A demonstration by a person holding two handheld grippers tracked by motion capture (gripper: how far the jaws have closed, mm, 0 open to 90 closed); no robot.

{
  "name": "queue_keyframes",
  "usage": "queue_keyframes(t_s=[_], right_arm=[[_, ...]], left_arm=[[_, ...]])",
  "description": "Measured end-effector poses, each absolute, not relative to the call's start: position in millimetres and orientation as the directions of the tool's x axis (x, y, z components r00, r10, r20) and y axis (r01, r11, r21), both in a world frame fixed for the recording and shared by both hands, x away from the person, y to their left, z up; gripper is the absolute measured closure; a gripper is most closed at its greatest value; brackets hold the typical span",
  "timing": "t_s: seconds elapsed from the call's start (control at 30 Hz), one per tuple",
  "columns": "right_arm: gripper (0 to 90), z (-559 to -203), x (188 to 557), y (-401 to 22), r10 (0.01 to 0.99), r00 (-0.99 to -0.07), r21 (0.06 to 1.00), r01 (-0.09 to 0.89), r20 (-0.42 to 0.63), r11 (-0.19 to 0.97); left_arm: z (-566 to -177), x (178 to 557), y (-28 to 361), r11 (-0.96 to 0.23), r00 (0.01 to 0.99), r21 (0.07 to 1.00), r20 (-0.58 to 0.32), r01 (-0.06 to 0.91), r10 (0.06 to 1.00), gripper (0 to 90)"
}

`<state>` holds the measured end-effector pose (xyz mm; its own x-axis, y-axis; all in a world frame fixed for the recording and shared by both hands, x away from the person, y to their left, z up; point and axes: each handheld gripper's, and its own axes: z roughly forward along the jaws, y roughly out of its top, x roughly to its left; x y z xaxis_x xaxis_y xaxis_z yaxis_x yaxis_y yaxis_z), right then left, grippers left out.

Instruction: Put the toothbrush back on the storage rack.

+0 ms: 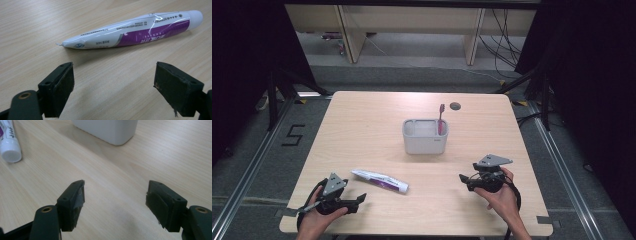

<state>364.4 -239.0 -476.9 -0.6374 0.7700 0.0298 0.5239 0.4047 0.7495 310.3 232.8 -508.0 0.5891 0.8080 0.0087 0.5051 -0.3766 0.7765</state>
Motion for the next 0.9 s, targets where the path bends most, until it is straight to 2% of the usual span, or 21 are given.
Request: queue_keyframes(t_s=[0.1, 0.13, 0.27, 0.3, 0.4, 0.47, 0.53, 0.57, 0.63, 0.7, 0.9], right_arm=[[31.2, -478.4, 357.5, -238.9, 0.789, -0.612, 0.736, 0.559, 0.054, 0.383], [31.1, -479.6, 359.0, -240.7, 0.773, -0.634, 0.742, 0.532, 0.032, 0.406], [30.4, -480.7, 353.7, -242.4, 0.763, -0.646, 0.742, 0.528, 0.033, 0.414], [30.1, -480.7, 349.9, -241.3, 0.773, -0.63, 0.739, 0.556, 0.078, 0.38], [26.4, -481.8, 347.9, -243.9, 0.76, -0.645, 0.742, 0.547, 0.081, 0.386], [24.0, -483.5, 343.4, -244.1, 0.776, -0.621, 0.726, 0.583, 0.109, 0.364], [23.7, -485.3, 341.9, -247.5, 0.779, -0.621, 0.733, 0.569, 0.086, 0.373], [22.4, -484.9, 338.6, -247.3, 0.789, -0.604, 0.724, 0.592, 0.107, 0.355], [21.3, -486.4, 338.5, -251.8, 0.778, -0.625, 0.744, 0.55, 0.065, 0.38], [21.2, -486.5, 334.0, -252.7, 0.779, -0.62, 0.731, 0.574, 0.094, 0.368], [22.6, -486.8, 321.4, -256.5, 0.792, -0.604, 0.731, 0.578, 0.084, 0.363]], left_arm=[[-508.0, 310.0, 234.8, -0.387, 0.591, 0.772, 0.018, 0.504, 0.807, 16.0], [-507.9, 310.1, 235.3, -0.388, 0.592, 0.774, 0.02, 0.501, 0.806, 16.0], [-508.3, 308.8, 234.9, -0.369, 0.58, 0.777, 0.007, 0.51, 0.815, 15.9], [-508.4, 308.5, 235.0, -0.366, 0.576, 0.777, 0.005, 0.513, 0.817, 15.9], [-508.1, 308.8, 235.3, -0.369, 0.578, 0.777, 0.008, 0.51, 0.816, 16.0], [-508.1, 308.7, 234.9, -0.371, 0.581, 0.777, 0.008, 0.509, 0.814, 15.9], [-508.3, 308.9, 234.8, -0.371, 0.581, 0.776, 0.008, 0.509, 0.814, 15.9], [-508.5, 309.1, 234.7, -0.371, 0.581, 0.775, 0.006, 0.511, 0.814, 16.0], [-508.8, 309.5, 235.3, -0.381, 0.588, 0.775, 0.015, 0.504, 0.808, 15.9], [-508.6, 309.4, 235.3, -0.385, 0.593, 0.776, 0.018, 0.5, 0.805, 16.0], [-508.9, 309.8, 235.3, -0.391, 0.591, 0.771, 0.022, 0.503, 0.806, 16.0]])
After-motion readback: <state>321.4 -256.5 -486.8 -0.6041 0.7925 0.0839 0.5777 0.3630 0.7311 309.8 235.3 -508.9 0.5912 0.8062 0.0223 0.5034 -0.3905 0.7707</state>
